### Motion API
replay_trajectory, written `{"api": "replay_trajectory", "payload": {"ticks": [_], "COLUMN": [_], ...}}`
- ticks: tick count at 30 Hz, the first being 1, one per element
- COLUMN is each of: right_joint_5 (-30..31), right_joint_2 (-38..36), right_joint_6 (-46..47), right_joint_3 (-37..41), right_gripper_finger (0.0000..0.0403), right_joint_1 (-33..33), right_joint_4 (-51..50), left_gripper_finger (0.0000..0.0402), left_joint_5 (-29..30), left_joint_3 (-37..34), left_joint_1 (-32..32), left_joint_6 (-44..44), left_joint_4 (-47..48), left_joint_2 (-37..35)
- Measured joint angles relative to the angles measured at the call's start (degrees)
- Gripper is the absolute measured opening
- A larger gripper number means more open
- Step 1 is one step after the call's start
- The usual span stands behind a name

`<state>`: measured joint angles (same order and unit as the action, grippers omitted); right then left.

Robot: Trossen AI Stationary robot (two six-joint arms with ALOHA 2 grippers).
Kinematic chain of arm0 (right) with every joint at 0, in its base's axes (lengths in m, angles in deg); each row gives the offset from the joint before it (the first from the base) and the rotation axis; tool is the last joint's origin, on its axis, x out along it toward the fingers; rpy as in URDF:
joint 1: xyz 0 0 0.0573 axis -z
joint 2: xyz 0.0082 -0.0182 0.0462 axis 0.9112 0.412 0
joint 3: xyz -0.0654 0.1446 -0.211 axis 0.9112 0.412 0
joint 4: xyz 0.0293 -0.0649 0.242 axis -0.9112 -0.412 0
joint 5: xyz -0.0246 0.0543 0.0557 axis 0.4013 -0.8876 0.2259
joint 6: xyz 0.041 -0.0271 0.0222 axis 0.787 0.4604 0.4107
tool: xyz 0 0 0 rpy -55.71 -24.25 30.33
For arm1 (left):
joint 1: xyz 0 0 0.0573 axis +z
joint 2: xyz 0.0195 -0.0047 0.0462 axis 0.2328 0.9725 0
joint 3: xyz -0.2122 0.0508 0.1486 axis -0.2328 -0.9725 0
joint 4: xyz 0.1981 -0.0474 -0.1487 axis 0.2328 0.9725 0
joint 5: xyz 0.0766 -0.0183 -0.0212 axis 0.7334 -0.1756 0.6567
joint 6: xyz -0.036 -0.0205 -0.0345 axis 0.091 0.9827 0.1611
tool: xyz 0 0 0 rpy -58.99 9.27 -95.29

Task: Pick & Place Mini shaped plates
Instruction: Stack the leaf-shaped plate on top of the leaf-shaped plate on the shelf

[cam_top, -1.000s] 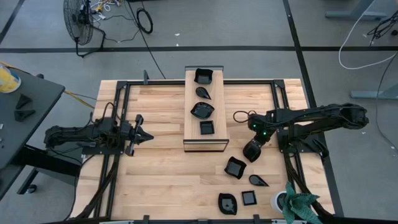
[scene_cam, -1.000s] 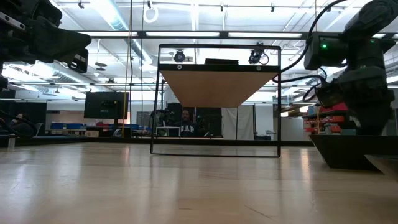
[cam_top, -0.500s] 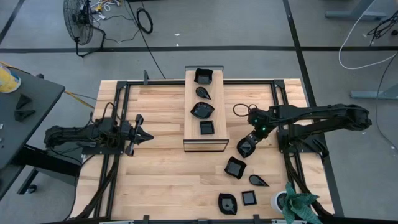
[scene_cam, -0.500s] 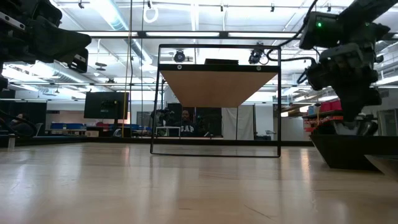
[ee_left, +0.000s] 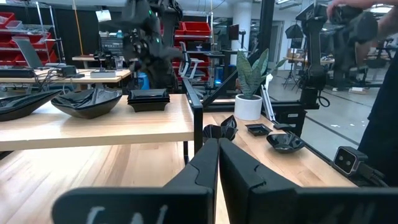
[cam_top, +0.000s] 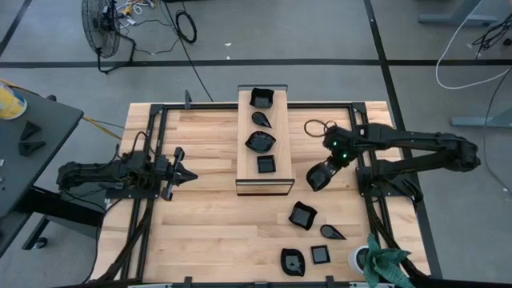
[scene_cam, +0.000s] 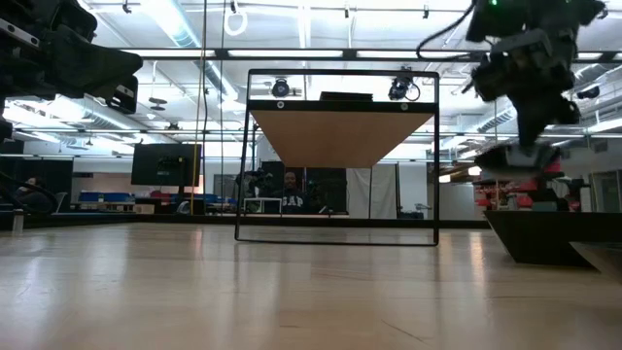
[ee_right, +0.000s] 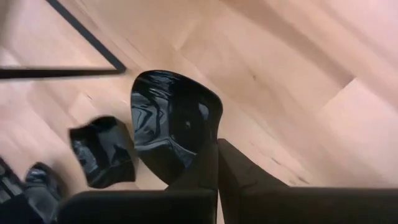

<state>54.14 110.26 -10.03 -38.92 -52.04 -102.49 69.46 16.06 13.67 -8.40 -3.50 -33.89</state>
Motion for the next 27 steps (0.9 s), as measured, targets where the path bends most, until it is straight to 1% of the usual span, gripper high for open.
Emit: {"api": "replay_trajectory", "payload": {"ticks": [4,11,16,21,24,27], "right_joint_5": [0.04,0.32,2.25,2.6,3.35,5.26], "right_joint_2": [0.03,1.55,2.95,3.73,4.42,5.39], "right_joint_6": [-3.54,-4.11,3.95,15.1,20.19,26.18], "right_joint_3": [-5.61,-14.39,-17.72,-16.91,-16.02,-15.68], "right_gripper_finger": [0.0,0.0,0.0,0.0,0.0,0.0], "right_joint_1": [2.34,5.17,5.33,4.69,4.06,2.77], "right_joint_4": [-2.0,-1.09,7.59,19.47,24.0,26.28], "left_gripper_finger": [0.0018,0.0018,0.0018,0.0018,0.0018,0.0018], "left_joint_5": [0.0,0.0,0.0,0.0,0.0,0.0], "left_joint_3": [0.01,0.0,-0.01,-0.01,0.01,-0.01], "left_joint_1": [-0.01,-0.01,-0.02,-0.02,-0.02,0.0], "left_joint_6": [0.0,0.0,0.0,-0.02,-0.01,0.0], "left_joint_4": [0.0,0.0,0.0,0.0,0.0,0.0], "left_joint_2": [0.0,0.0,0.0,0.0,0.0,0.0]}}
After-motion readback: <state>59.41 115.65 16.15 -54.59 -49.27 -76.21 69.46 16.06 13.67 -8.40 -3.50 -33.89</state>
